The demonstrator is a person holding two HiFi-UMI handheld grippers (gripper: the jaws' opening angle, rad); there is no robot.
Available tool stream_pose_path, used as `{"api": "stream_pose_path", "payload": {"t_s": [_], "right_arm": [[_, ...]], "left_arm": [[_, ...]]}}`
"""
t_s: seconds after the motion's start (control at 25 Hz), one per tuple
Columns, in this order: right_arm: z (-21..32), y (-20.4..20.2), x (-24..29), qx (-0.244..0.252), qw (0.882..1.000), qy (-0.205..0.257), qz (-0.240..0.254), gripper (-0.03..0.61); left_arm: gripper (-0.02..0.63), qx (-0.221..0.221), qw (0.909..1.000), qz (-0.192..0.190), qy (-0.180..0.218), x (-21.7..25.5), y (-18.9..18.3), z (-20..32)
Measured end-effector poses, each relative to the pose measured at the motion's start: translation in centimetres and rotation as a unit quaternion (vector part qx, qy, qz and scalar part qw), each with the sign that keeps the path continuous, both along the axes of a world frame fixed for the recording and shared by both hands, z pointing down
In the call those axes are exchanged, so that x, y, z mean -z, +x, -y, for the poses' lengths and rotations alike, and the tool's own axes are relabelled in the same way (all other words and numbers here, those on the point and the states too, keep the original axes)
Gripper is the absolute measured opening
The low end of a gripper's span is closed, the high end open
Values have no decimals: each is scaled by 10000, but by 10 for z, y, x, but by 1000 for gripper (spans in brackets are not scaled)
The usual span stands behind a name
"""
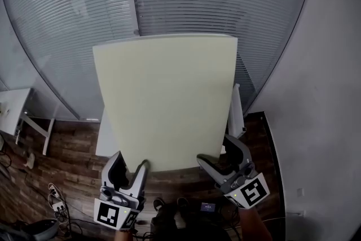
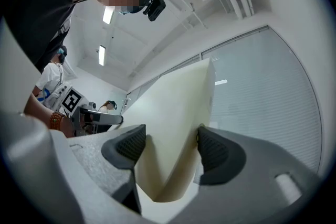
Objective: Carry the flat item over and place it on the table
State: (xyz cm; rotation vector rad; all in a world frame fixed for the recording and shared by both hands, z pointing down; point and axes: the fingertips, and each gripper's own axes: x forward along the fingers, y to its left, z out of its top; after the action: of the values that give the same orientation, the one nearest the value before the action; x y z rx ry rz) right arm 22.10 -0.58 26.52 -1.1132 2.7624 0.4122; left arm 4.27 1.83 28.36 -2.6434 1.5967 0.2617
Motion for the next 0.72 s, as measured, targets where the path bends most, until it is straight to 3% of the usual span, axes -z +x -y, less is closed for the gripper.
{"api": "stream_pose_path", "payload": {"t_s": [0.2,0.4,0.52,0.64,0.72], "right_arm": [[22,-29,18,-195,9996,202,-1,308],[38,-71,48,-408,9978,489,-174,308],[39,-87,66,-562,9961,633,-260,308],[38,-103,65,-675,9949,692,-287,308],[45,-113,60,-736,9942,694,-351,308]], "left_arm": [[245,-140,9973,-62,722,37,-29,28],[245,-325,9967,-78,745,49,-74,54],[245,-492,9934,39,1039,73,-87,56],[245,-594,9960,113,654,57,-103,60],[245,-647,9958,67,637,51,-112,69]]}}
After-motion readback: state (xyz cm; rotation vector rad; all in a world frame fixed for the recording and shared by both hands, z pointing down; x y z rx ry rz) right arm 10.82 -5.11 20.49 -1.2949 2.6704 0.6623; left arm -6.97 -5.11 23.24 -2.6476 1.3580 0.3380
